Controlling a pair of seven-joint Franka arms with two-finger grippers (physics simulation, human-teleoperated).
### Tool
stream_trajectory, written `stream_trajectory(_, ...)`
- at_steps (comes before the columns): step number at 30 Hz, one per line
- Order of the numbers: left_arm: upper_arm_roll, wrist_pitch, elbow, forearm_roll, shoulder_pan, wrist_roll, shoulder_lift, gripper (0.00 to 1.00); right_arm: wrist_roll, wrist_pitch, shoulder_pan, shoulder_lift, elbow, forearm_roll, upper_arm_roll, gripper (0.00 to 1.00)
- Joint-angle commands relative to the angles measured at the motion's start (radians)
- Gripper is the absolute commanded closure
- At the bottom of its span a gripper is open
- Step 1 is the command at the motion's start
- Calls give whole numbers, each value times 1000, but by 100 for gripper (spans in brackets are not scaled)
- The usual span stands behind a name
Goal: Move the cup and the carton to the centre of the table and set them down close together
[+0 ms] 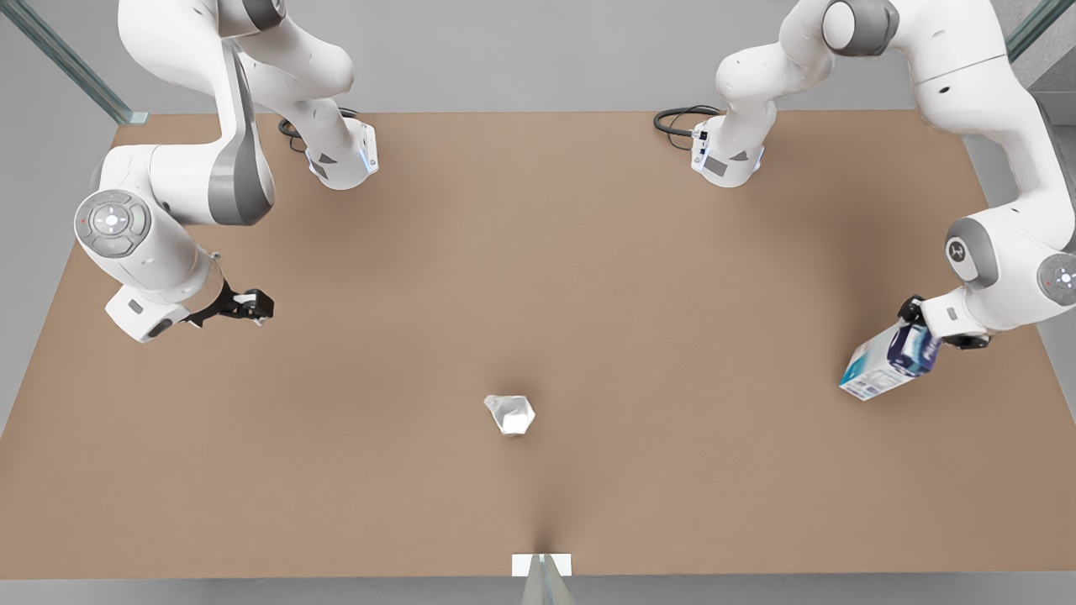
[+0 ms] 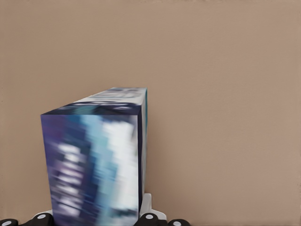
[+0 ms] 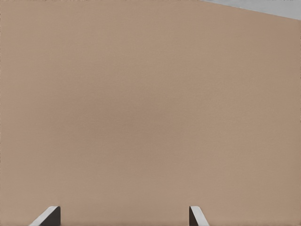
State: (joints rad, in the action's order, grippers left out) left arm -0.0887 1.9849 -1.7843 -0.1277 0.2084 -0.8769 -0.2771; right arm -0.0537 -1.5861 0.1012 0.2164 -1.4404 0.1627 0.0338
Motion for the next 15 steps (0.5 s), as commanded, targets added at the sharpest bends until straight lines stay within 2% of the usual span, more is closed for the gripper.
stream_trajectory(1, 0, -3, 2, -13, -10, -1, 3, 39, 2, 0, 0, 0, 0, -2, 0, 0)
stream_trajectory(5, 12, 2, 33, -66, -171, -4, 6, 39, 2, 0, -2, -2, 0, -2, -2, 0)
stream_trajectory(10, 24, -24, 45, -87, -512, -218, 1, 38, 2, 0, -3, 0, 2, -3, -5, 0)
stream_trajectory(11, 41, -23, 46, -87, -553, -244, -4, 36, 2, 0, -3, 0, 2, -3, -5, 0)
stream_trajectory(13, 145, -24, 89, -86, -558, -252, -51, 37, 2, 0, -3, 0, 2, -3, -5, 0)
stream_trajectory(15, 155, -87, 206, -24, -636, -235, -131, 36, 2, 0, -3, 0, 2, -5, -6, 0)
